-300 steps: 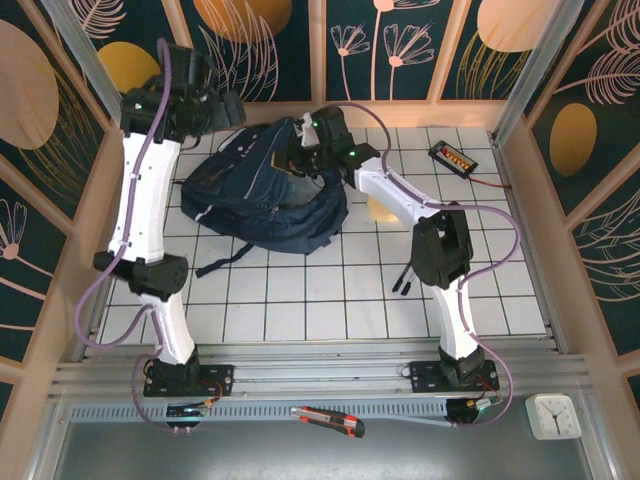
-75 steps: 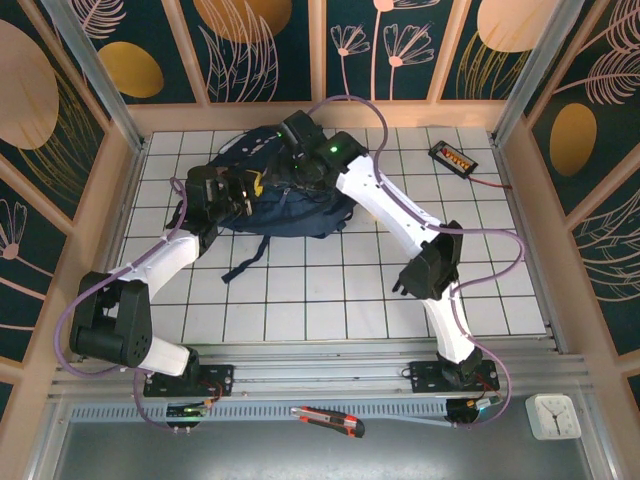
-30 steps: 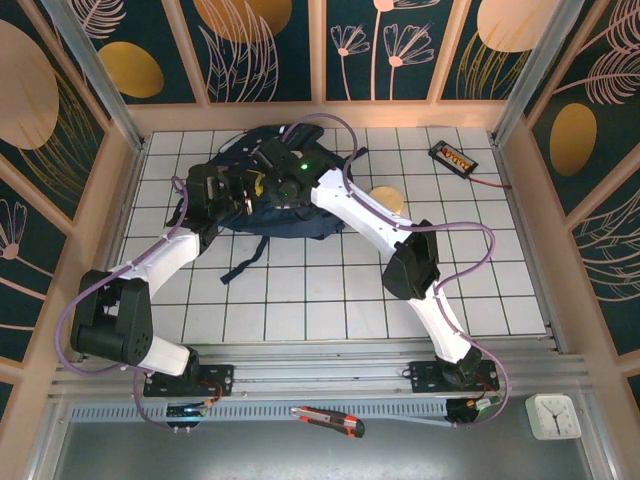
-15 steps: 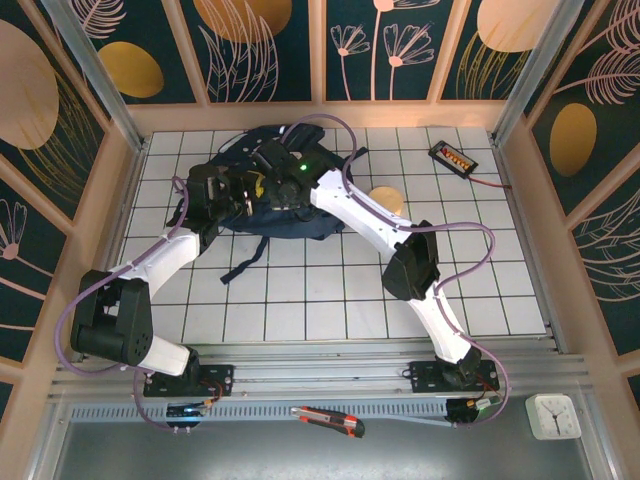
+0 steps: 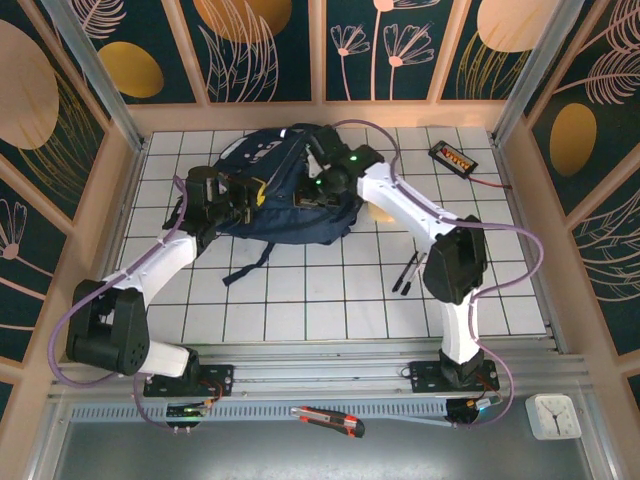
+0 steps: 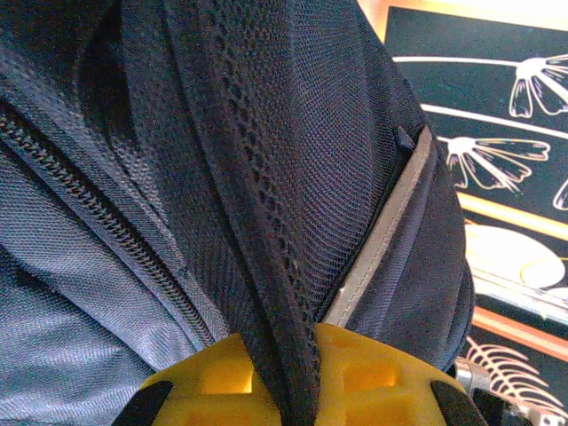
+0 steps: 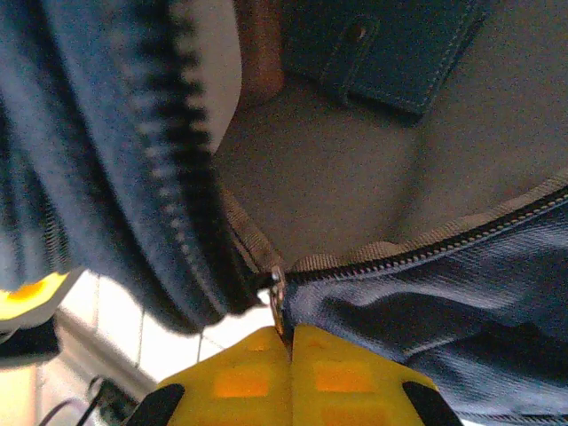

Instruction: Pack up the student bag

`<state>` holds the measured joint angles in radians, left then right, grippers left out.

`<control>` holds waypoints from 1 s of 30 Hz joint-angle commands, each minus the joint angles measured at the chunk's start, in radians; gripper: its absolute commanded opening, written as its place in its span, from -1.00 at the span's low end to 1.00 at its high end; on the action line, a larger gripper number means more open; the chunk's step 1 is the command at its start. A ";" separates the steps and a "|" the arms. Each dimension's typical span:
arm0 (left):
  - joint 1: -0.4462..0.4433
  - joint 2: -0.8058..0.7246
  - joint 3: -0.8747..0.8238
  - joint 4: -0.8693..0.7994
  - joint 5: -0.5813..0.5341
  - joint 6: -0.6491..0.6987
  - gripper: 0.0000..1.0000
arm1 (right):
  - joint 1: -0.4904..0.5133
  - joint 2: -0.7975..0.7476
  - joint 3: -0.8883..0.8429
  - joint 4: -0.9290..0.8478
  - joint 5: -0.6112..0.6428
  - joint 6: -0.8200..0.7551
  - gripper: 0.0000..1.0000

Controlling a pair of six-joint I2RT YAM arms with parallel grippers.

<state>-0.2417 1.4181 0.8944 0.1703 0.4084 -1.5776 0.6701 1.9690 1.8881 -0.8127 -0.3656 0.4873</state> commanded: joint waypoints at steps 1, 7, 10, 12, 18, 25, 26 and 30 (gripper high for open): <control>0.045 -0.077 0.001 0.050 -0.029 0.074 -1.00 | -0.100 -0.052 -0.062 -0.002 -0.091 -0.064 -1.00; 0.053 -0.097 -0.009 0.024 -0.027 0.106 -1.00 | -0.117 -0.032 -0.069 -0.027 -0.161 -0.155 -1.00; 0.056 -0.100 -0.015 0.034 -0.024 0.095 -1.00 | -0.116 -0.031 -0.055 -0.049 -0.120 -0.179 -0.90; 0.056 -0.092 -0.008 0.046 -0.012 0.087 -1.00 | -0.084 -0.046 -0.043 -0.036 -0.032 -0.184 0.05; 0.055 -0.078 0.027 0.051 -0.005 0.083 -1.00 | 0.121 -0.057 -0.033 0.065 0.228 0.059 0.98; 0.049 -0.062 0.036 0.066 -0.002 0.065 -1.00 | 0.252 0.138 0.261 -0.169 0.509 0.167 0.92; 0.047 -0.063 0.036 0.070 -0.002 0.063 -1.00 | 0.257 0.150 0.284 -0.174 0.521 0.169 0.86; 0.041 -0.059 0.044 0.070 -0.003 0.059 -1.00 | 0.249 0.198 0.338 -0.196 0.518 0.180 0.51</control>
<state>-0.1955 1.3727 0.8757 0.1196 0.4000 -1.5200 0.9401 2.1223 2.1818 -0.9302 0.0631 0.6250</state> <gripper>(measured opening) 0.083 0.787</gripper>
